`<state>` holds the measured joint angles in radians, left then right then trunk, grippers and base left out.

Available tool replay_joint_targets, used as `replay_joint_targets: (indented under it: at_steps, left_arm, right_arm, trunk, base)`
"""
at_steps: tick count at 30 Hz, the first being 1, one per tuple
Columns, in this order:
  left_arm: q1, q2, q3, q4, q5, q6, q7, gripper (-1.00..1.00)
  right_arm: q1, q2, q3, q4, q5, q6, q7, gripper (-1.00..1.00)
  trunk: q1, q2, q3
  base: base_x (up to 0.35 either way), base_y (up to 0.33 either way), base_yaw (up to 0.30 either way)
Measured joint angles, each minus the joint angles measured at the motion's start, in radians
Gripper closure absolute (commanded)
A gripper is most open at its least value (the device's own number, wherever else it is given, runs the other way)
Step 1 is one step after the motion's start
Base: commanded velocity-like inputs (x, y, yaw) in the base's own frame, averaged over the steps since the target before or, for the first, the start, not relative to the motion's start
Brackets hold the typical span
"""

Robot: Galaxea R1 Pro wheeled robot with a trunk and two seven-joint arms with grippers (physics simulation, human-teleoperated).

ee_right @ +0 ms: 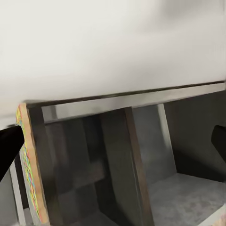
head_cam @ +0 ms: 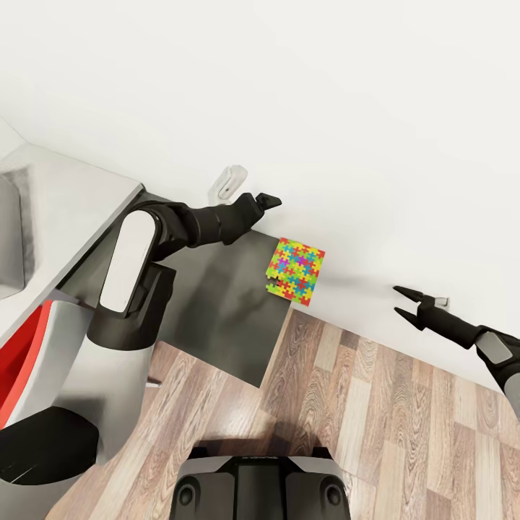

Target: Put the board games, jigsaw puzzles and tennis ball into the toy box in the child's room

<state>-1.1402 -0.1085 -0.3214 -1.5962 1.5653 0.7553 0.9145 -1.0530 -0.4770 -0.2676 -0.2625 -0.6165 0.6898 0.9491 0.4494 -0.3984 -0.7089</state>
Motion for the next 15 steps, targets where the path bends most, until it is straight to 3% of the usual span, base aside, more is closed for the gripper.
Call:
replay_joint_targets:
  at_steps: [7, 15]
  left_arm:
    - [0.001, 0.000, 0.000, 0.000, 0.002, -0.001, 0.000, -1.00]
    - [0.001, -0.002, -0.001, 0.000, 0.003, -0.001, 0.000, -1.00]
  right_arm:
    - [0.002, 0.001, -0.001, 0.003, 0.000, -0.014, -0.002, -1.00]
    - [0.002, 0.002, -0.002, 0.013, 0.000, -0.022, -0.002, -1.00]
  trunk:
    - [0.000, 0.000, 0.000]
    - [0.000, 0.000, 0.001]
  base:
    - [0.000, 0.000, 0.042]
    - [0.000, 0.000, 0.163]
